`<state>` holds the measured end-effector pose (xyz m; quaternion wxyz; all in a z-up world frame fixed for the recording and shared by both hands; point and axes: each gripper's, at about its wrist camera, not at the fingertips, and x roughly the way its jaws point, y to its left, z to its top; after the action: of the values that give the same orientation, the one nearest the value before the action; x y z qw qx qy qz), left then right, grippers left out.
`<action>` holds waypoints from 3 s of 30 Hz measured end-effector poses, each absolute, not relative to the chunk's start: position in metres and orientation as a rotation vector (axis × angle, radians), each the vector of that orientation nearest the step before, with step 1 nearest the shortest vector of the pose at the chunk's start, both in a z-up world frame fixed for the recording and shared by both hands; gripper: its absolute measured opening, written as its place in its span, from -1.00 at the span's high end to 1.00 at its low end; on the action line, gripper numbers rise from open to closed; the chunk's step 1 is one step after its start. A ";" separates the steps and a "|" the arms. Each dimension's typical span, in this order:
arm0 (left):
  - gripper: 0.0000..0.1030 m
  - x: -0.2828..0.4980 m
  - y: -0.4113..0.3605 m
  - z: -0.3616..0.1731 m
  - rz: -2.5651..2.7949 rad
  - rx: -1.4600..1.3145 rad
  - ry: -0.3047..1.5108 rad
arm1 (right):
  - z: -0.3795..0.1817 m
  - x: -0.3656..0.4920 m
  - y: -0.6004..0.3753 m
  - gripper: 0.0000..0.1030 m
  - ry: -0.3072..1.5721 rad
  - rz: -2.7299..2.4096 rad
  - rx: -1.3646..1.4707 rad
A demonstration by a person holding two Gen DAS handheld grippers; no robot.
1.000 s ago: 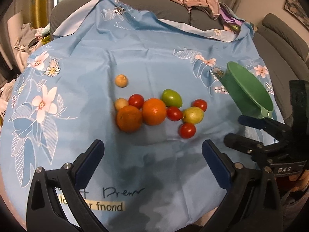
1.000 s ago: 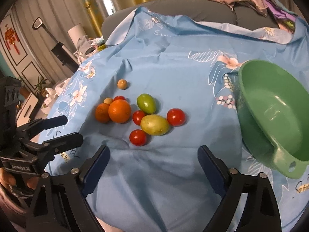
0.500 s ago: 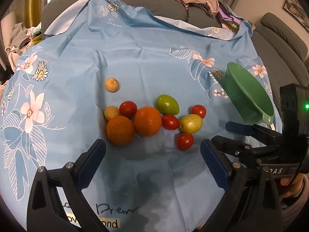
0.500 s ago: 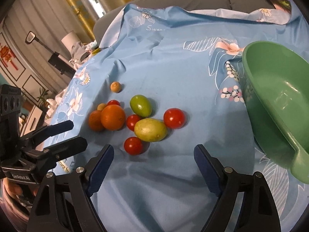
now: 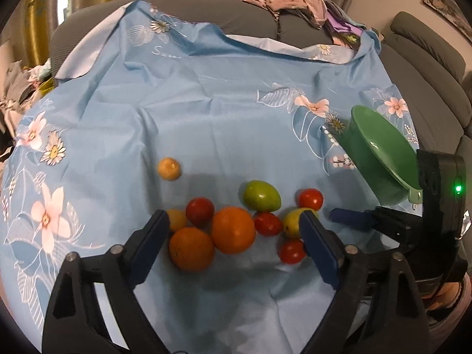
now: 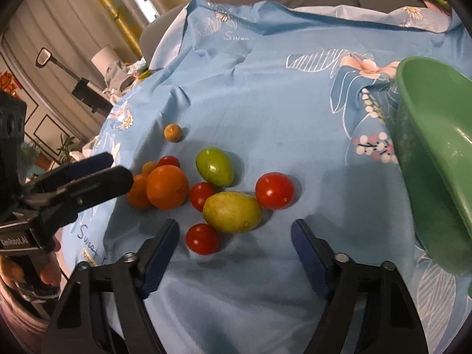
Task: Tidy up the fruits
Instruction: 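Grasp the green plum with the left tool while the right tool grasps the yellow lemon, then carry both fruits over the green bowl and open both tools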
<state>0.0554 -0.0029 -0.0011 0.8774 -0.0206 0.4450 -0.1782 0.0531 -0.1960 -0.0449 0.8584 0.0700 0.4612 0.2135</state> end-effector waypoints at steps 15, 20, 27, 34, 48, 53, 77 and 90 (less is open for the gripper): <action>-0.47 0.089 -0.037 -0.018 -0.461 0.068 0.993 | -0.055 0.071 -0.189 0.06 0.955 0.467 0.101; -0.33 0.098 -0.052 -0.030 -0.479 0.109 1.041 | -0.053 0.066 -0.207 0.06 0.943 0.428 0.104; -0.14 0.104 -0.074 -0.049 -0.451 0.211 1.084 | -0.049 0.059 -0.219 0.06 0.930 0.428 0.097; 0.11 0.106 -0.073 -0.056 -0.415 0.242 1.085 | -0.049 0.060 -0.223 0.06 0.919 0.436 0.113; 0.12 0.091 -0.063 -0.015 -0.436 0.127 1.004 | -0.032 0.048 -0.229 0.06 0.870 0.444 0.132; 0.12 0.077 -0.060 0.007 -0.431 0.108 0.961 | -0.015 0.040 -0.230 0.06 0.827 0.456 0.133; 0.12 0.073 -0.187 0.058 -0.679 0.189 0.851 | 0.033 0.006 -0.343 0.06 0.652 0.189 0.218; 0.11 0.079 -0.232 0.022 -0.694 0.307 0.916 | 0.012 0.010 -0.371 0.06 0.699 0.096 0.217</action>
<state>0.0785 -0.2318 0.0224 0.8284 0.1445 0.4313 -0.3269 0.0098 -0.3706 0.0124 0.9326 0.1063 0.3417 0.0467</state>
